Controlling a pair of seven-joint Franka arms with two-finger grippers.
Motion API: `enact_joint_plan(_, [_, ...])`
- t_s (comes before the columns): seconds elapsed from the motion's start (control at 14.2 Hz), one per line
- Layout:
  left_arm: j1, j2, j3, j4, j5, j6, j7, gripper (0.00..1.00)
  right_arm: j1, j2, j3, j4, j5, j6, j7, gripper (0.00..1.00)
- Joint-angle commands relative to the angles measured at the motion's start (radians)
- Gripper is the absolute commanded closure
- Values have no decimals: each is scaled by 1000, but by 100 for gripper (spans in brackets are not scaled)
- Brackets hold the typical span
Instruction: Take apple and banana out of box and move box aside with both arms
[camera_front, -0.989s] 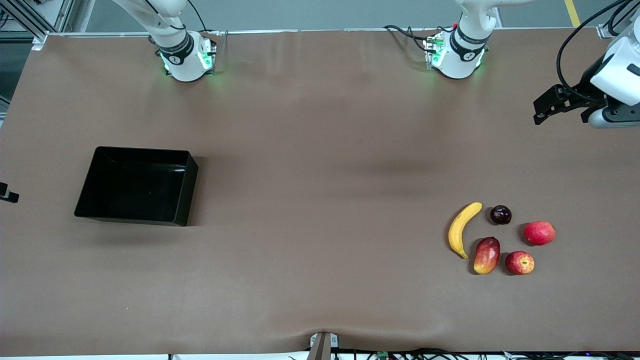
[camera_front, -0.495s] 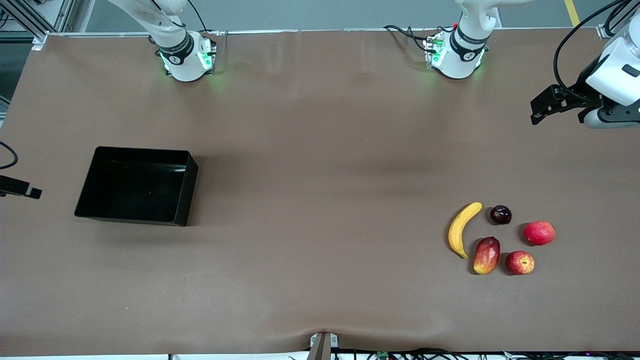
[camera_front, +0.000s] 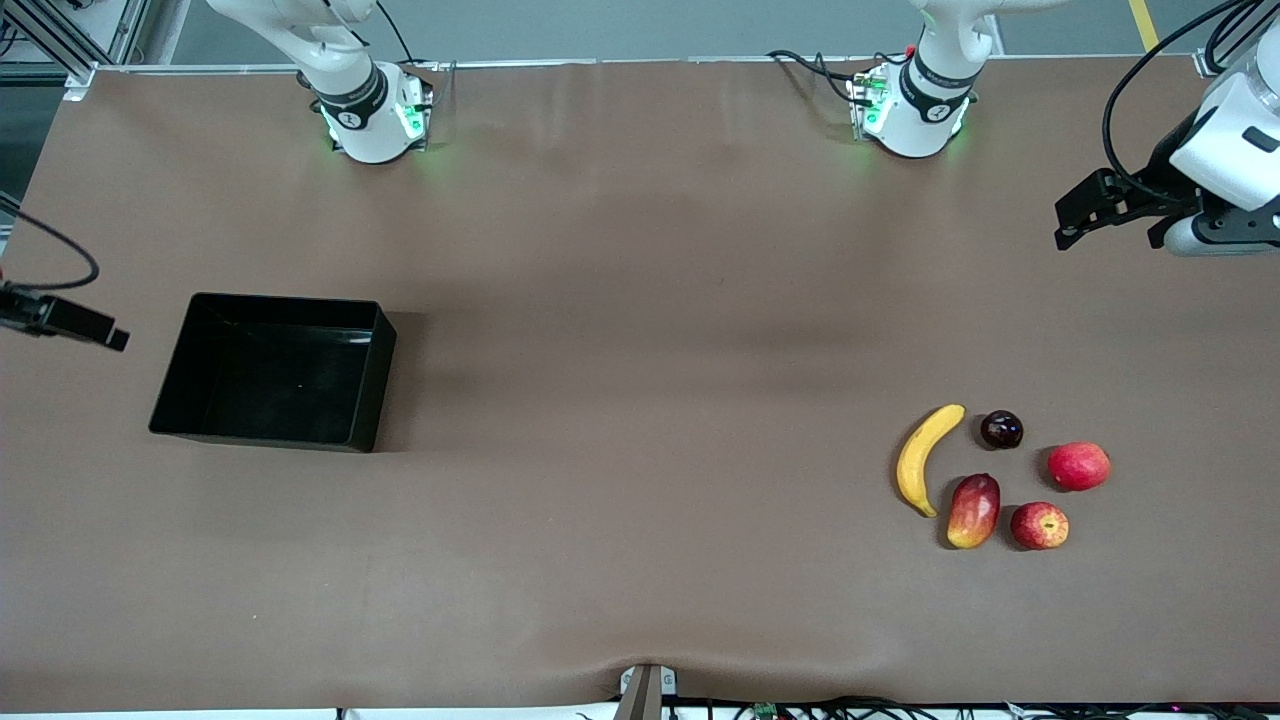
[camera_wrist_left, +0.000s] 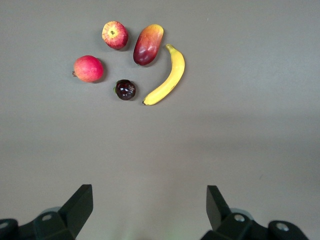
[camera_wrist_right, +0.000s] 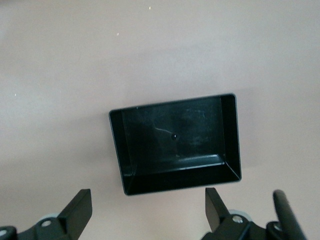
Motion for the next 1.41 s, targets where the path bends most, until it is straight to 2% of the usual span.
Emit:
enact_joint_plan(0.0, [6,-36,-3,-26,-26,9,0,0,0,-126,-5,-174,-8,62,3,0])
enact_joint_plan(0.14, [8,-44,-3,-28,-26,4,0,0,7,-199,-5,-263,-11,123,-29,0])
enact_joint_plan(0.35, [8,-44,-3,-27,-26,2,0,0,1,-253,-6,-325,-11,131,-31,0])
enact_joint_plan(0.64, [8,-44,-3,-26,-26,2,0,0,-3,-236,-8,-213,-5,100,-20,0])
enact_joint_plan(0.92, [6,-42,-3,-22,-24,-11,-1,0,-11,-236,-11,-210,-5,93,-135,0])
enact_joint_plan(1.34, [6,-42,-3,-19,-15,-22,-13,0,-13,-236,-9,-209,-4,62,-142,0])
